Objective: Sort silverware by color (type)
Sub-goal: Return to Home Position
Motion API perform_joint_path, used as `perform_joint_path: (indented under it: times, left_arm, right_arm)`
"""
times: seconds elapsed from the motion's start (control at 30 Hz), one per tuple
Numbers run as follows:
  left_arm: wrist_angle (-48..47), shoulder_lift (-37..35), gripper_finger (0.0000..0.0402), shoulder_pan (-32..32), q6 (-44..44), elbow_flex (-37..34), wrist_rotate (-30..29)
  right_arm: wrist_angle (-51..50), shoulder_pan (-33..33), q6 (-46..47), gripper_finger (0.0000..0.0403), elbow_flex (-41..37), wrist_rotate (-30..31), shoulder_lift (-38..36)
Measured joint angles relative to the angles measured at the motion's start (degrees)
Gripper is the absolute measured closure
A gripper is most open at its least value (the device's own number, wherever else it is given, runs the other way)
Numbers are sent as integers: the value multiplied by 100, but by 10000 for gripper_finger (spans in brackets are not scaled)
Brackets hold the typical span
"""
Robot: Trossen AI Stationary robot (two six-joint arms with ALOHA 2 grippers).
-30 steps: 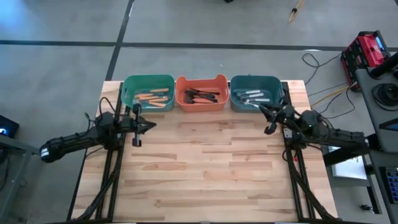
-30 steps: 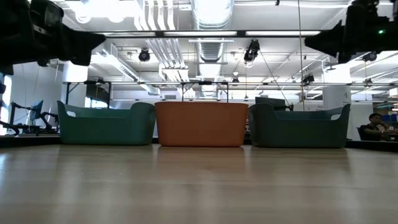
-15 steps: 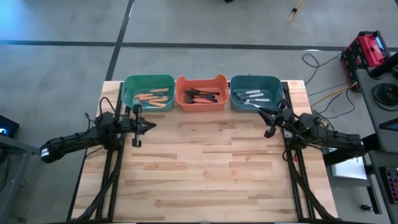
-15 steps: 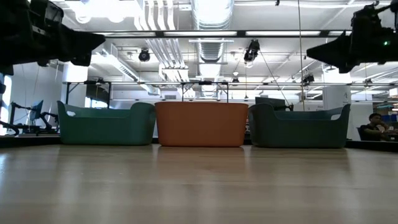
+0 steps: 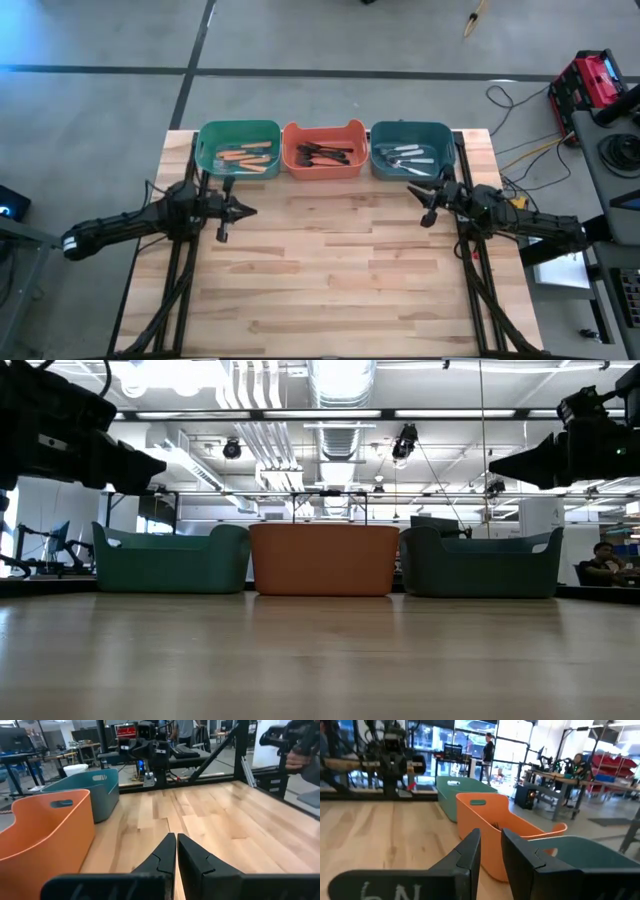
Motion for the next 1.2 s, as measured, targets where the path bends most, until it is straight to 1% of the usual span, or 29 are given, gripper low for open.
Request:
perform_joint_path:
  times: [0.17, 0.4, 0.63, 1.2]
  left_arm:
    - [40, 24, 401, 0, 46, 0, -50]
    - [83, 20, 401, 0, -245, 0, -619]
    - [87, 88, 401, 0, -247, 8, -650]
    - [96, 105, 401, 0, -249, 50, -650]
  right_arm:
    - [-7, 0, -249, 335, 0, -1, 93]
    - [-12, 0, -89, 335, 0, 3, 119]
    - [-13, 0, 206, 335, -2, 4, 119]
    - [-13, 0, 206, 335, -4, 6, 119]
